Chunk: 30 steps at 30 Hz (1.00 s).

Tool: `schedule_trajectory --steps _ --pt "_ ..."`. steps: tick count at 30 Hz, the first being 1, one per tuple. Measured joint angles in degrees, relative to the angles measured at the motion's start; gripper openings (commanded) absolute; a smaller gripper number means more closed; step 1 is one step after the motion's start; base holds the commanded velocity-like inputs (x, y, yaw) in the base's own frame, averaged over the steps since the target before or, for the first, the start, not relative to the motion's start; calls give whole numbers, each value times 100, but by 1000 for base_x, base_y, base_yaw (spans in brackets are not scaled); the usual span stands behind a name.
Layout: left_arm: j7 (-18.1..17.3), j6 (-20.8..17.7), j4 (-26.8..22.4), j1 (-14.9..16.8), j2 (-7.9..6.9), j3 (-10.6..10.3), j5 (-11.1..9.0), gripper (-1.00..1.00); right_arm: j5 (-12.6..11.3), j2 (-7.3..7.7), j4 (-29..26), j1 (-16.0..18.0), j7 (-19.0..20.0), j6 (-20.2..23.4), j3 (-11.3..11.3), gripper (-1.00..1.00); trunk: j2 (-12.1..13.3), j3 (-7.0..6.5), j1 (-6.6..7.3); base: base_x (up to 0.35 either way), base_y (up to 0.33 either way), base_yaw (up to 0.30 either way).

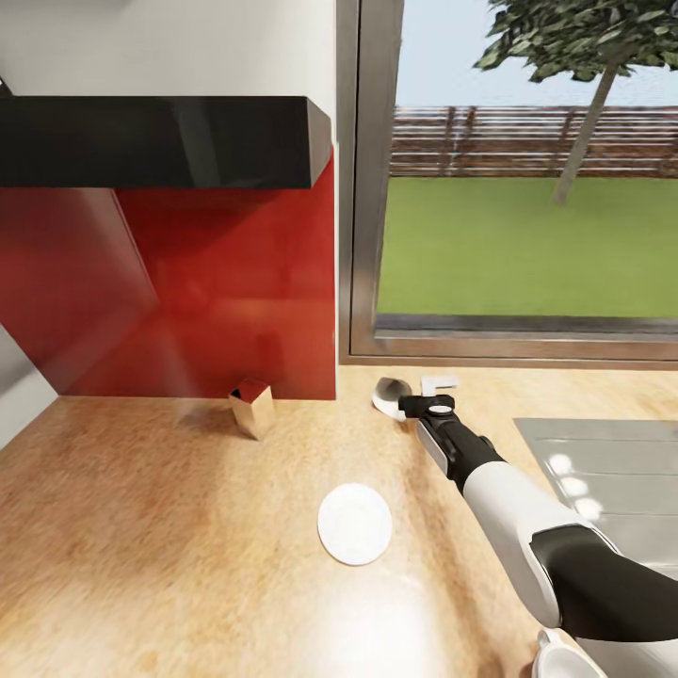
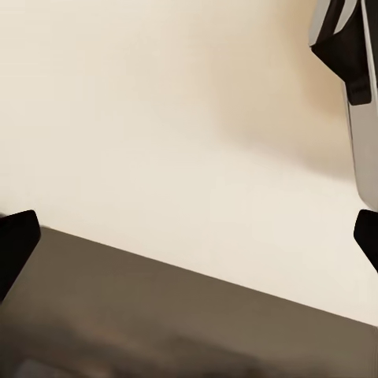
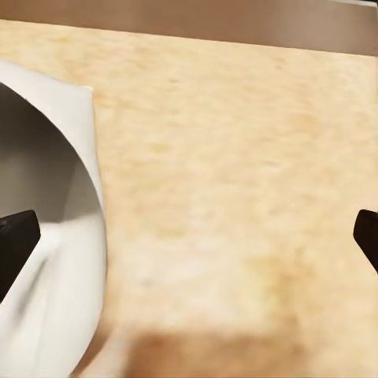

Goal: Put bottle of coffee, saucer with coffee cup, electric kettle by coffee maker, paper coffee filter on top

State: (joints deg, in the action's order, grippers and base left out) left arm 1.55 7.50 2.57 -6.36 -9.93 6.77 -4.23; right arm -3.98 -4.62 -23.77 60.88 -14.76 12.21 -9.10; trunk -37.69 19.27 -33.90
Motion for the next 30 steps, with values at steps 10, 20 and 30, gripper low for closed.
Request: schedule_trajectory --steps 10,20,30 --pt "0 0 -5 0 0 -2 0 100 0 0 -4 0 0 0 0 100 0 89 0 0 0 0" --pt "1 1 -5 0 12 -2 0 100 11 0 -9 1 2 -1 -2 100 0 178 0 0 36 0" --pt "0 0 -5 0 18 -2 0 100 0 0 -2 0 -9 -9 0 100 -1 212 0 0 8 0"
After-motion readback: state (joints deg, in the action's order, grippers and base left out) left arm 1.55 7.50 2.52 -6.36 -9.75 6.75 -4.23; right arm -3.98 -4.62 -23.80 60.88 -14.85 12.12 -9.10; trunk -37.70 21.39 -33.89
